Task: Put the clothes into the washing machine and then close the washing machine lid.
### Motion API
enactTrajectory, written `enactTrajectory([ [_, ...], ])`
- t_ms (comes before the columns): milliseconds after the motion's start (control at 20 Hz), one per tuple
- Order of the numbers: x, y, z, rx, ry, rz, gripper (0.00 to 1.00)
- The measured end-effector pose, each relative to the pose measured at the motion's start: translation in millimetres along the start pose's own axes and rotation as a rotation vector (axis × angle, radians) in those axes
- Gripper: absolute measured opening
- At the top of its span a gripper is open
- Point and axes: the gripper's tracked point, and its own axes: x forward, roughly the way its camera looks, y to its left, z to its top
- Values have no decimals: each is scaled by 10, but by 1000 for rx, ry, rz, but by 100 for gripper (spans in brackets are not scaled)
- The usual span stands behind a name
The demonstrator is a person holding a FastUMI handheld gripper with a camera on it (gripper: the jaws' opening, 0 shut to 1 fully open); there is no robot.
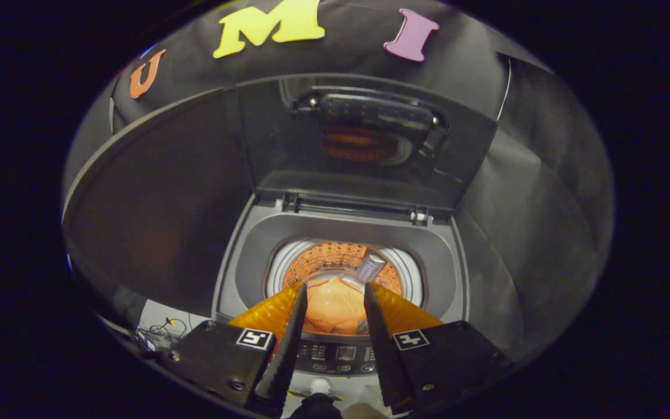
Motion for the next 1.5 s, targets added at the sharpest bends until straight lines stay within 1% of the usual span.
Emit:
enactTrajectory([
  [150, -261, 61, 229, 18, -59, -7, 62],
  [400, -611, 10, 858, 36, -171, -30, 62],
  [600, -714, -114, 1366, 50, -232, -41, 62],
  [800, -668, -263, 1798, 74, -265, -38, 62],
  [1050, -494, -430, 2246, 93, -282, -39, 62],
  [1200, -312, -456, 2438, 99, -277, -18, 62],
  [1500, 157, -358, 2685, 61, -251, 28, 62],
])
